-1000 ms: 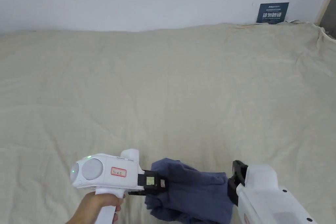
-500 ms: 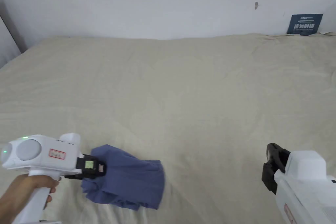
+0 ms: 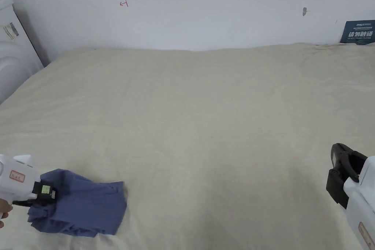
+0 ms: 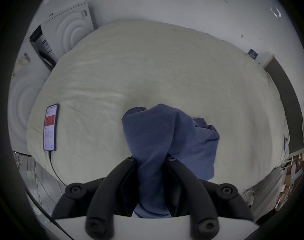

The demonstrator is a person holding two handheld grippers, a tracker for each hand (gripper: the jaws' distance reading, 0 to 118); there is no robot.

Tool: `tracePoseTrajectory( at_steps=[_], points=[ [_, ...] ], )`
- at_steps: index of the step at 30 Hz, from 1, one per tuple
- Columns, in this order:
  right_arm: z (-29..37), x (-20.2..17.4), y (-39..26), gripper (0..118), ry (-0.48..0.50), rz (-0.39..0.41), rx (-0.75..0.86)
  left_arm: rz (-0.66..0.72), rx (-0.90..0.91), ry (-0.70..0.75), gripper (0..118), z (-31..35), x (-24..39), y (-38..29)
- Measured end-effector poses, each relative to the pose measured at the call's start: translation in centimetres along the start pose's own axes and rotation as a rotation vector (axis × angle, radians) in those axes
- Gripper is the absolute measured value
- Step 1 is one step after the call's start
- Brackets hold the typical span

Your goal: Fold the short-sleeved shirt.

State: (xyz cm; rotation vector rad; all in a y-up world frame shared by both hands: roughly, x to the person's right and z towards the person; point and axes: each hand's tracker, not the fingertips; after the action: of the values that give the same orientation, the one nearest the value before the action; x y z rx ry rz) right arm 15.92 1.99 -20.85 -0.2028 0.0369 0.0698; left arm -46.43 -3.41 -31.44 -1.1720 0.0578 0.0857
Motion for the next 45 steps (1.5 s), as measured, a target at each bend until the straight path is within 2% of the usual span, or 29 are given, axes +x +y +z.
tracePoseTrajectory(
  at_steps=[4,6,9,10,13,15,16,17,28,32,35,40,43,45],
  points=[
    [0.0,0.1,-0.2,0,-0.006,0.000,-0.006,-0.006,-0.026,0.036,22,-1.9,0.5,-0.3],
    [0.0,0.1,-0.3,0,-0.010,0.002,-0.010,0.001,-0.042,0.061,28,-2.7,0.5,-0.2],
    [0.1,0.3,-0.5,0,-0.014,0.003,-0.013,0.039,-0.034,0.098,50,-2.7,0.5,0.0],
    [0.1,0.4,-0.5,0,-0.016,0.002,-0.014,0.034,-0.014,0.102,66,-2.4,0.6,0.0],
    [0.1,0.7,-0.5,0,-0.018,-0.003,-0.016,0.037,0.040,0.164,78,-1.6,0.4,0.4],
    [0.1,0.9,-0.4,0,-0.018,-0.004,-0.015,0.049,0.078,0.198,100,-0.6,0.6,0.6],
    [0.2,1.0,-0.3,0,-0.016,-0.005,-0.011,0.053,0.110,0.208,106,0.0,0.7,0.7],
    [0.2,1.1,-0.2,0,-0.014,-0.004,-0.007,0.056,0.134,0.199,107,0.4,0.4,0.8],
    [0.8,1.9,2.7,0,0.007,0.014,0.056,0.003,0.546,0.192,107,8.9,4.4,0.3],
    [1.0,2.4,3.4,0,0.008,0.020,0.084,-0.005,0.646,0.081,107,12.1,6.5,-0.4],
    [1.0,2.7,3.7,0,0.009,0.023,0.097,0.043,0.713,0.008,104,13.5,8.0,-0.9],
    [1.1,2.9,3.9,0,0.009,0.022,0.113,-0.010,0.865,0.046,73,14.4,11.9,-2.8],
    [1.1,3.0,3.9,0,0.010,0.015,0.118,-0.028,0.924,0.016,67,14.0,14.4,-4.1],
    [1.0,3.0,3.9,0,0.009,0.014,0.121,-0.047,0.968,0.032,46,13.6,16.2,-4.9]
  ],
)
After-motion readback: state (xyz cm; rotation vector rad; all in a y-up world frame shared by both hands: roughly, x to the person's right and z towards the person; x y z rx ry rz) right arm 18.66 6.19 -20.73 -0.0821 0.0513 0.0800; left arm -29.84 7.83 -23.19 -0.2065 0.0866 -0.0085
